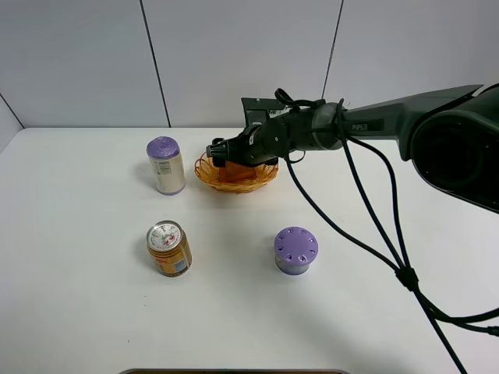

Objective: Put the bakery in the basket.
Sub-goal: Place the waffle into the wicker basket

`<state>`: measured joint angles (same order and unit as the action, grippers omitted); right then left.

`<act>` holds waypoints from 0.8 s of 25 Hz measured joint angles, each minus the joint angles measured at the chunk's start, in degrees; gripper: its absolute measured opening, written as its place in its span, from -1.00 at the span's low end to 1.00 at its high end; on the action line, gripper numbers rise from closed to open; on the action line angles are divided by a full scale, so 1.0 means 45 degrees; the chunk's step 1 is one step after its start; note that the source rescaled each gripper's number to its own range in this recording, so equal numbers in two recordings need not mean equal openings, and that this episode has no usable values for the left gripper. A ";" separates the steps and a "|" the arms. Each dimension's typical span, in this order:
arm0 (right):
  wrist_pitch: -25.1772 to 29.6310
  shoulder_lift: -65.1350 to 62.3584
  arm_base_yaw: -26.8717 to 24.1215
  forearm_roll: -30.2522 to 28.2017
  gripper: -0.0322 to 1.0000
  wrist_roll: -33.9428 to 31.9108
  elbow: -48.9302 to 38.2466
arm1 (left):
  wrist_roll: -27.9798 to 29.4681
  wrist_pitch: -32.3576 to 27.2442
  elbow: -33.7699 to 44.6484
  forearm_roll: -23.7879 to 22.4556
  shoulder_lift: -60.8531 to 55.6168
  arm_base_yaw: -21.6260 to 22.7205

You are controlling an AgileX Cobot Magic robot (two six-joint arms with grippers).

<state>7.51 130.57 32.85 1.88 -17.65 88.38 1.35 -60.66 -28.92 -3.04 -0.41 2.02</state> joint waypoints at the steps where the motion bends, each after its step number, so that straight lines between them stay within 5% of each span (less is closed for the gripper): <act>1: 0.0048 -0.0031 0.0000 0.0000 0.69 0.0000 0.0000 | 0.0000 0.0000 0.0000 0.0000 0.0000 0.0000; 20: 0.1858 -0.2628 0.0000 -0.0308 0.69 0.0000 0.0010 | 0.0000 0.0000 0.0000 0.0000 0.0000 0.0000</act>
<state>15.87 118.75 32.85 0.50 -17.65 88.43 1.35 -60.66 -28.92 -3.04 -0.41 2.02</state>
